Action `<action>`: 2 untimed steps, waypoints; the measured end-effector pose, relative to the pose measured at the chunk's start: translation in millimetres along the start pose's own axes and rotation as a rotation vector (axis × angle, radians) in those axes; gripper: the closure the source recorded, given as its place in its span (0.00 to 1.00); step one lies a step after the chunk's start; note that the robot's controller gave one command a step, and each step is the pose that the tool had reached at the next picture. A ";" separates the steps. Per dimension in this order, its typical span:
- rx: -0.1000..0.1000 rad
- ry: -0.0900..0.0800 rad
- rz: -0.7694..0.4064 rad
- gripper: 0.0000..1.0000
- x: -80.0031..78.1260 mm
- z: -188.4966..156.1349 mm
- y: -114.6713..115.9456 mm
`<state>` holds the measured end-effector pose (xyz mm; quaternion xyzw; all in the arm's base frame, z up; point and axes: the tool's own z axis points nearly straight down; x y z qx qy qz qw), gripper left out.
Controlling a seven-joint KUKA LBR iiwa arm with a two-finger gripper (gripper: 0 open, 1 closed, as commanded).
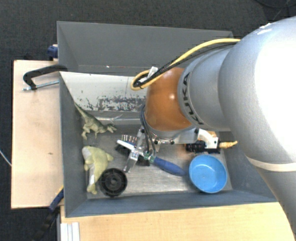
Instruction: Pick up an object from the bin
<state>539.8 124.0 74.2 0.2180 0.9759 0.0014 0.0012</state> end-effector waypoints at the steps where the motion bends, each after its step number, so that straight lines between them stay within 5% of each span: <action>1: -0.002 -0.005 0.001 1.00 -2.2 -1.6 0.6; 2: -0.005 -0.007 -0.001 1.00 -3.8 -84.2 3.0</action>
Offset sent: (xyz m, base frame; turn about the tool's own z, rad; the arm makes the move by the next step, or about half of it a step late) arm 0.0000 0.0000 0.0000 0.0000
